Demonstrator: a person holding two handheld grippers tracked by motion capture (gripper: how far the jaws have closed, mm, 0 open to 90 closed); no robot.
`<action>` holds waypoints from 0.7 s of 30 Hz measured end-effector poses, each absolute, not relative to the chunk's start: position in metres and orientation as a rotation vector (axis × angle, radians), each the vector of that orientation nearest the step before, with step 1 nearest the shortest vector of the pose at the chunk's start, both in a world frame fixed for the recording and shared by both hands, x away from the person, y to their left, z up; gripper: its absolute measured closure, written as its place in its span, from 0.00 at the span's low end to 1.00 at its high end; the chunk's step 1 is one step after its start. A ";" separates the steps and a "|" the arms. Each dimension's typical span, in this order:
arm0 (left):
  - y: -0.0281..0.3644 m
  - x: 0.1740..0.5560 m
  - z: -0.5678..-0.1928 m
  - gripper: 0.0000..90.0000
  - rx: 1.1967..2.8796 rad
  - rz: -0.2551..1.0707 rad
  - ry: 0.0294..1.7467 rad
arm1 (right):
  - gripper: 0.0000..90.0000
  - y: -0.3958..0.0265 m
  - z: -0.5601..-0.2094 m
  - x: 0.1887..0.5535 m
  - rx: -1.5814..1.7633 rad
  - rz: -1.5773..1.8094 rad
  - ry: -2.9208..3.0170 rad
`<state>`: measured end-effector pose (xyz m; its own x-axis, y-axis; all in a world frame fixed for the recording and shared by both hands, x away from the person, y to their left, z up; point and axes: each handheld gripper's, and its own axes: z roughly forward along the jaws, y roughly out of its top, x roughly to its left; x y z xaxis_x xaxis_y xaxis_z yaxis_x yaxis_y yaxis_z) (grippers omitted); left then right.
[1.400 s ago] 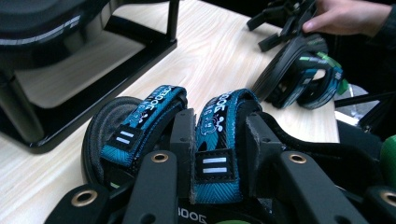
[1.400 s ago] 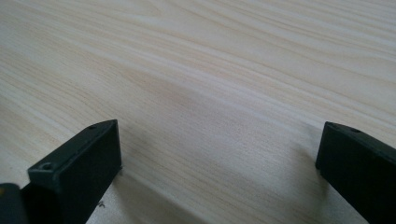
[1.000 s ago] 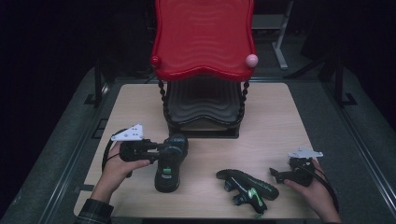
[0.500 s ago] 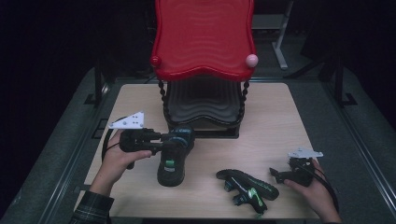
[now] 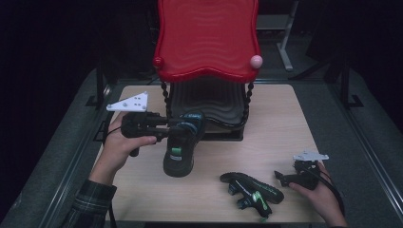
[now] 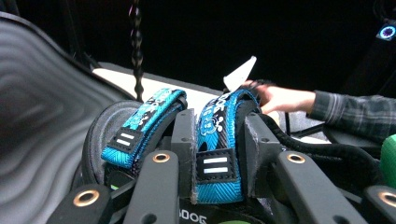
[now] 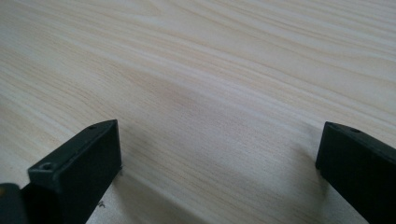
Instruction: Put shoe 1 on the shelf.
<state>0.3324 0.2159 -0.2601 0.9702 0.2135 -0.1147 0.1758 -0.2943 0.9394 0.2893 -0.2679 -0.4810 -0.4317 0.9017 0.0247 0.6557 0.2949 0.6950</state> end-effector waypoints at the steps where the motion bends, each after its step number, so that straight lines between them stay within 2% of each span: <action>1: 0.216 0.332 -0.260 0.77 1.879 0.038 0.283 | 0.00 -0.268 -0.481 0.289 1.399 0.909 2.197; 21: 0.203 0.340 -0.177 0.78 1.827 0.108 0.187 | 0.00 -0.268 -0.481 0.289 1.402 0.909 2.196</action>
